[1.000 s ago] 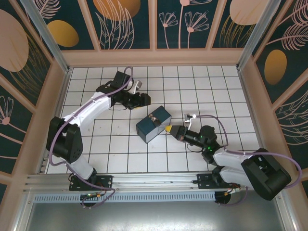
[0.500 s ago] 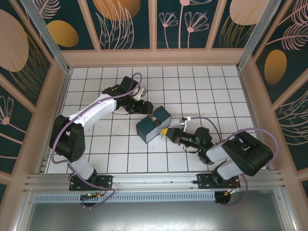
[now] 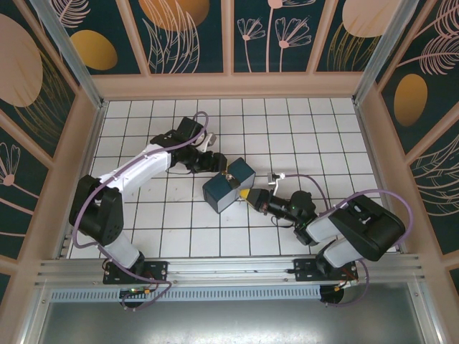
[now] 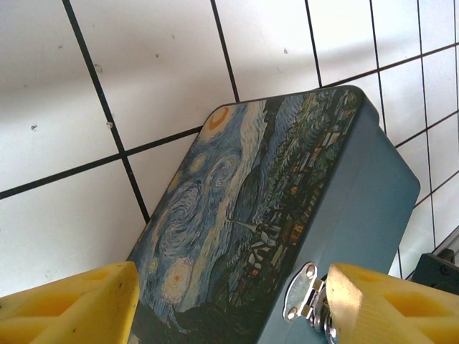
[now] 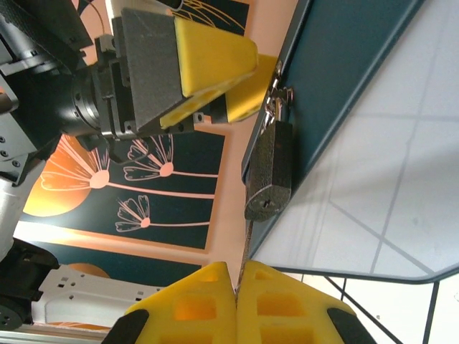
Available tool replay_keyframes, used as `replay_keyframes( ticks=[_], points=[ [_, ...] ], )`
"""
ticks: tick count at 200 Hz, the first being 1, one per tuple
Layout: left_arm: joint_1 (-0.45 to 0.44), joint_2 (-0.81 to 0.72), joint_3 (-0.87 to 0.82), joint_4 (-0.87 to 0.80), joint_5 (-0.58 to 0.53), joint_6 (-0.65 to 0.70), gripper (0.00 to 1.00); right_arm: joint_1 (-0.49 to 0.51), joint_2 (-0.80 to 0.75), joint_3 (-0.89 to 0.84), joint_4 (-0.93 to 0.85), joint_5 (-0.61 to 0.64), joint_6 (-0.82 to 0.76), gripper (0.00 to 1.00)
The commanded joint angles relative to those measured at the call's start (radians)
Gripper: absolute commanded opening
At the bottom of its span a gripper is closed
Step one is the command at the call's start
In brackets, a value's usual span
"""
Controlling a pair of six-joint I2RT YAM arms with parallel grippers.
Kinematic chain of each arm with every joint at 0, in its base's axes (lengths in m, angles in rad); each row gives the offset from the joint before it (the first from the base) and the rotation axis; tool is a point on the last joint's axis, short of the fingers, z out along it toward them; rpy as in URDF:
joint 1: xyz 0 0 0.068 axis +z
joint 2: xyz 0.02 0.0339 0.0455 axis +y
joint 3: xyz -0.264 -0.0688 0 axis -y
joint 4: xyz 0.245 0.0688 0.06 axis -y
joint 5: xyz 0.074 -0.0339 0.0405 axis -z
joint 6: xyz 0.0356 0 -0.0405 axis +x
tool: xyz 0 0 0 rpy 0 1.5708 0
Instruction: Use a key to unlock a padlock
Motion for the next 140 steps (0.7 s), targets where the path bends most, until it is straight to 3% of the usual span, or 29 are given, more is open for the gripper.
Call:
replay_keyframes(
  ticks=[1, 140],
  points=[
    [0.003, -0.027, -0.011, 0.024, 0.022, -0.02, 0.7, -0.005, 0.01, 0.026, 0.054, 0.029, -0.006, 0.0],
    [-0.01, -0.039, -0.033, 0.041, 0.069, -0.067, 0.67, 0.006, 0.083, 0.023, 0.127, 0.11, 0.029, 0.0]
  ],
)
